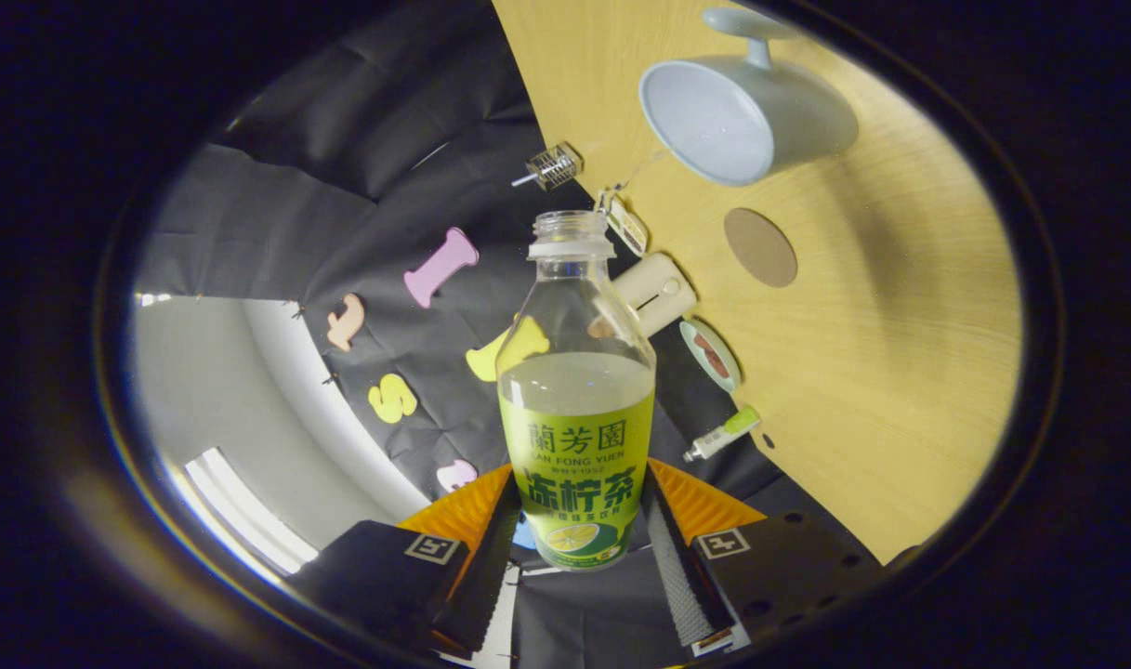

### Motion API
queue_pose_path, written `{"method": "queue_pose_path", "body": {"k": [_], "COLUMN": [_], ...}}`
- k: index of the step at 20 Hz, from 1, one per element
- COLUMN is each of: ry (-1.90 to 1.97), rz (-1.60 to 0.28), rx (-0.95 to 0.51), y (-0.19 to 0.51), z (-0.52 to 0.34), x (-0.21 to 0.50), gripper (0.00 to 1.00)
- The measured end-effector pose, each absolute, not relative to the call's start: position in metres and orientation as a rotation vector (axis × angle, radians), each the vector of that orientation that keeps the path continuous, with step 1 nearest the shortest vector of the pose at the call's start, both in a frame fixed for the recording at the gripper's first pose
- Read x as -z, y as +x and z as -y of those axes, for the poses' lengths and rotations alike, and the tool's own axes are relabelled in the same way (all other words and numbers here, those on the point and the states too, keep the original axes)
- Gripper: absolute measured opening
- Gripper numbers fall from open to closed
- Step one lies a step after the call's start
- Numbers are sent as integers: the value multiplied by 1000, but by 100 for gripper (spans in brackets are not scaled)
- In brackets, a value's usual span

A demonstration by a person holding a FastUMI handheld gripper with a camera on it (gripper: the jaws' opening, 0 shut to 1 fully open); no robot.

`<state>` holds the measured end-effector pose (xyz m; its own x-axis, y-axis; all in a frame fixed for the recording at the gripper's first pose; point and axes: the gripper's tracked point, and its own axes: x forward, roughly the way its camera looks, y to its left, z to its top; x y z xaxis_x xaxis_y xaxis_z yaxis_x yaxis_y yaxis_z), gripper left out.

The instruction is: Take the bottle from table, then pour the juice into the cup, finally place the bottle on the coaster

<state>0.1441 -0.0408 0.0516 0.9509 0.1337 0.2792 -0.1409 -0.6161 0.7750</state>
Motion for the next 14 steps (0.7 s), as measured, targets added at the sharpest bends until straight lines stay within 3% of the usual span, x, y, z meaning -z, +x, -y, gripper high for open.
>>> {"method": "queue_pose_path", "body": {"k": [14], "ry": [2255], "rz": [35], "rx": [-412], "y": [143], "z": [44], "x": [-59], "gripper": [77]}}
